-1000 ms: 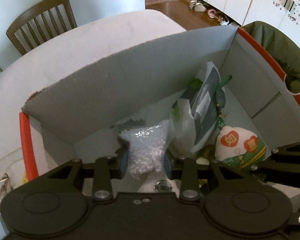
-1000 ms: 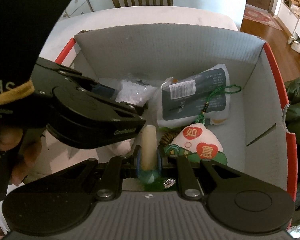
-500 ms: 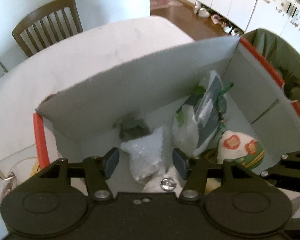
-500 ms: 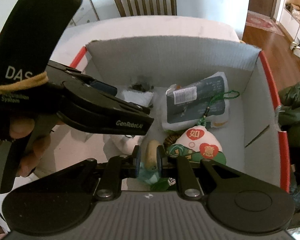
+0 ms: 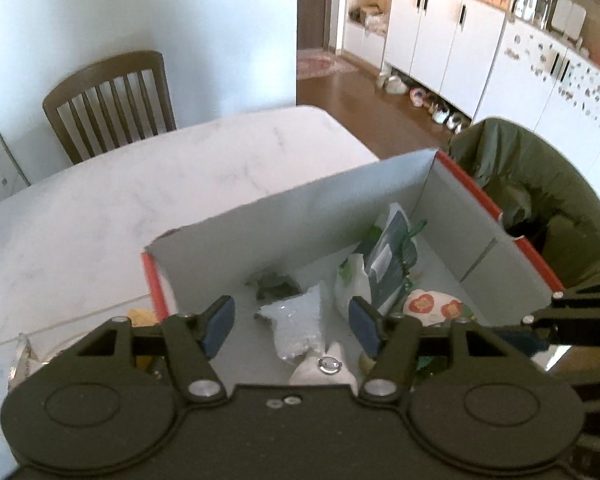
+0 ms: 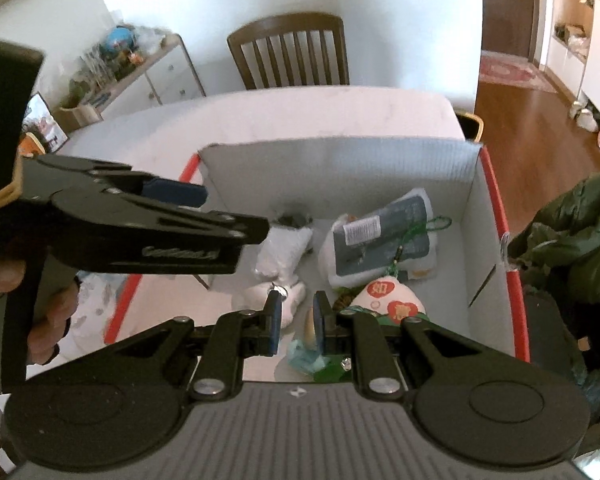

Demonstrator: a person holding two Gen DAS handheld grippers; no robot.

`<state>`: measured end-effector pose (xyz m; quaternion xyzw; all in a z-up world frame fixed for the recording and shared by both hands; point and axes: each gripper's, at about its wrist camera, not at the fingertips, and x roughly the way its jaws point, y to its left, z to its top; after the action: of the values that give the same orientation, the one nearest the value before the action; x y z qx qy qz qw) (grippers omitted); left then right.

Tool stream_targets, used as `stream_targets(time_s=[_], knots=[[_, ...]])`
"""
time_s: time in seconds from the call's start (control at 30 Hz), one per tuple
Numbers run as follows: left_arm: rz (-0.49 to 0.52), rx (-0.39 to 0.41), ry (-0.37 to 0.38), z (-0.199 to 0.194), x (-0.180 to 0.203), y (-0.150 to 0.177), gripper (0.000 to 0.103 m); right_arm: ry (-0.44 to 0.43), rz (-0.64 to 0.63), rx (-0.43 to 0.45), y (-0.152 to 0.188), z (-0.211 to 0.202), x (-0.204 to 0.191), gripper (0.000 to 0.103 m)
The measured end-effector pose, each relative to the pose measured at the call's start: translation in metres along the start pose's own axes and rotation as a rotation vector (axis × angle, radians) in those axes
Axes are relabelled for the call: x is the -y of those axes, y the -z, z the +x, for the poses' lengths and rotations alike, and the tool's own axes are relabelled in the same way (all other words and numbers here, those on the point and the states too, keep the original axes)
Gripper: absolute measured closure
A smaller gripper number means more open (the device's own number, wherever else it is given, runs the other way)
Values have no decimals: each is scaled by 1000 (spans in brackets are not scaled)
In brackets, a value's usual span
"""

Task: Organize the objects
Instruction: 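Open the left tool to drop the bead bag while the right tool releases the cylinder, then move both open tools back over the remaining table items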

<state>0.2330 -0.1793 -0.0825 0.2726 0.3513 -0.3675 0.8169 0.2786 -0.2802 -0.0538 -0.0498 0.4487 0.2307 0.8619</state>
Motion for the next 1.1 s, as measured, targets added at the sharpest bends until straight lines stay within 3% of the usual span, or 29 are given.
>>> stream_targets(time_s=[0.27, 0.67, 0.87, 0.93, 1.1], knots=[[-3, 91, 8, -38, -16, 16, 39, 38, -2, 123, -1, -28, -23, 87], [-37, 203, 0, -98, -80, 47, 31, 22, 36, 222, -4, -45, -74, 87], [-59, 234, -53, -114, -119, 62, 30, 19, 14, 270, -7, -44, -112, 65], [-78, 236, -61, -117, -134, 67, 28, 20, 6, 283, -7, -41, -125, 48], [-93, 239, -78, -121, -164, 78, 22, 16, 3, 282, -6, -32, -151, 46]])
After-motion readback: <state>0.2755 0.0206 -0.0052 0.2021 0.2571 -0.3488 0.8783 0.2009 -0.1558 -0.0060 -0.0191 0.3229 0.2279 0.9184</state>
